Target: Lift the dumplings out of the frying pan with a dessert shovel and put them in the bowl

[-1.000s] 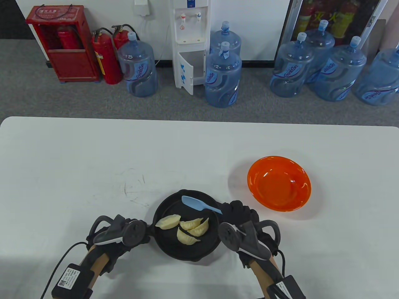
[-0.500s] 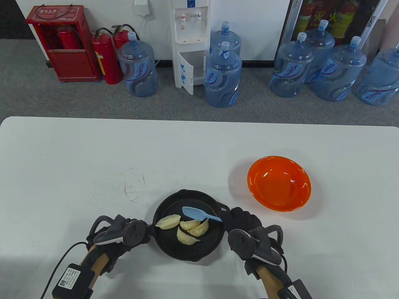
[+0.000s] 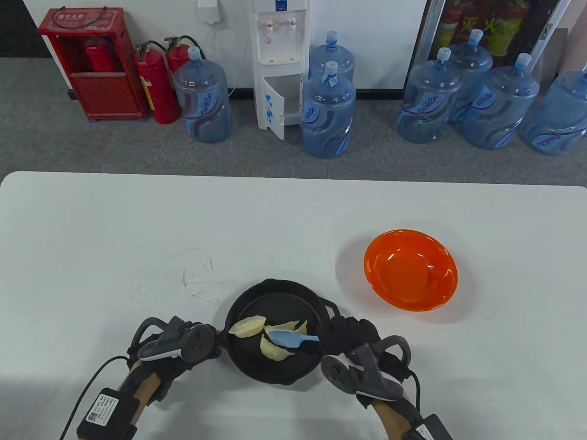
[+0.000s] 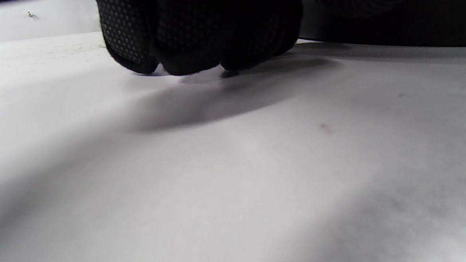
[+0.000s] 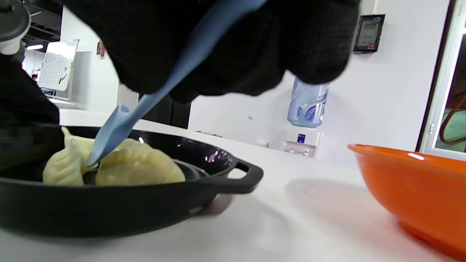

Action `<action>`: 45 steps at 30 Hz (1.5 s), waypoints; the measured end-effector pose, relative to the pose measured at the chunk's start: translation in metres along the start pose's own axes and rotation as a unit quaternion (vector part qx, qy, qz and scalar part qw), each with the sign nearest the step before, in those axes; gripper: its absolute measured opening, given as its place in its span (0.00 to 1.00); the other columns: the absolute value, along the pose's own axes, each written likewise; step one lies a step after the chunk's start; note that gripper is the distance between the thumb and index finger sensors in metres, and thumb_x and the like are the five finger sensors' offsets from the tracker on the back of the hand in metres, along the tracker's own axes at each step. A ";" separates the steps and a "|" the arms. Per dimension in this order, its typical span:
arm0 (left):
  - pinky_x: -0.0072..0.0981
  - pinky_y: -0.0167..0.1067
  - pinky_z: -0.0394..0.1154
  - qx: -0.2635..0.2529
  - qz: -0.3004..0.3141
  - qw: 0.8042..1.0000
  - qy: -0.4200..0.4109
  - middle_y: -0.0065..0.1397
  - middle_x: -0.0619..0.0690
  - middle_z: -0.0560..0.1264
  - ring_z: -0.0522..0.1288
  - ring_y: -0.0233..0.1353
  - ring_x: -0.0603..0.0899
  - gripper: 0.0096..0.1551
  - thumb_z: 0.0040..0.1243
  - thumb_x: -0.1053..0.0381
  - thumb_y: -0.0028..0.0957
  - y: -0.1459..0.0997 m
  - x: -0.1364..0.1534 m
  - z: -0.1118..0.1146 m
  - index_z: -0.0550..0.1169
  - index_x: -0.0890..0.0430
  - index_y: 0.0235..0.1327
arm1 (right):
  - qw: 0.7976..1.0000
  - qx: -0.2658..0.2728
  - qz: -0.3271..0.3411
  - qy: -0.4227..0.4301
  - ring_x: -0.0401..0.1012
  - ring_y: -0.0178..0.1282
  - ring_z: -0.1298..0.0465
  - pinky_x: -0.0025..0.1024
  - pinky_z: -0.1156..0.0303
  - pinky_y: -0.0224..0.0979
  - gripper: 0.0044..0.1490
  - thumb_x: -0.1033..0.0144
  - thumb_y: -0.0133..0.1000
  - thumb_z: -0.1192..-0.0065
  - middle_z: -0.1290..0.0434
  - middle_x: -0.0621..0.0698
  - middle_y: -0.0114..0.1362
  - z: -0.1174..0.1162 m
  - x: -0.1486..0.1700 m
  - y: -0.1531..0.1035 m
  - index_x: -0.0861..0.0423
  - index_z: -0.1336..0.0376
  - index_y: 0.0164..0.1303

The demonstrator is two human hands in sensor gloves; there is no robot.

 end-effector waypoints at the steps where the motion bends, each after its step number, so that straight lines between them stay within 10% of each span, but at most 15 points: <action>1: 0.53 0.67 0.76 0.000 0.000 1.000 0.000 0.50 0.42 0.78 0.82 0.44 0.49 0.32 0.46 0.34 0.50 0.000 0.000 0.000 0.72 0.50 0.62 | 1.000 -0.002 0.002 -0.003 0.38 0.48 0.19 0.45 0.21 0.63 0.24 0.52 0.64 0.33 0.23 0.52 0.64 -0.002 -0.001 0.000 0.46 0.28 0.68; 20: 0.53 0.67 0.76 0.005 -0.003 1.000 0.004 0.50 0.42 0.78 0.82 0.44 0.49 0.32 0.46 0.34 0.50 0.000 0.000 0.000 0.72 0.50 0.62 | 0.993 -0.077 0.034 0.083 0.33 0.33 0.20 0.39 0.19 0.45 0.25 0.45 0.64 0.38 0.18 0.51 0.53 -0.032 -0.008 0.011 0.48 0.24 0.62; 45: 0.53 0.67 0.76 0.009 -0.006 1.000 0.013 0.50 0.42 0.78 0.82 0.44 0.49 0.32 0.46 0.34 0.50 0.000 0.000 0.000 0.72 0.50 0.62 | 0.979 -0.107 0.028 0.172 0.33 0.38 0.20 0.40 0.20 0.50 0.24 0.46 0.63 0.37 0.19 0.49 0.57 -0.041 -0.004 0.014 0.46 0.25 0.63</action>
Point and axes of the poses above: the tracker on the back of each hand, its own x axis roughly to the little-finger side, its own y axis roughly from the wrist to the fingertips, z = x × y, the point moved 4 cm from there along y, roughly from the wrist to the fingertips
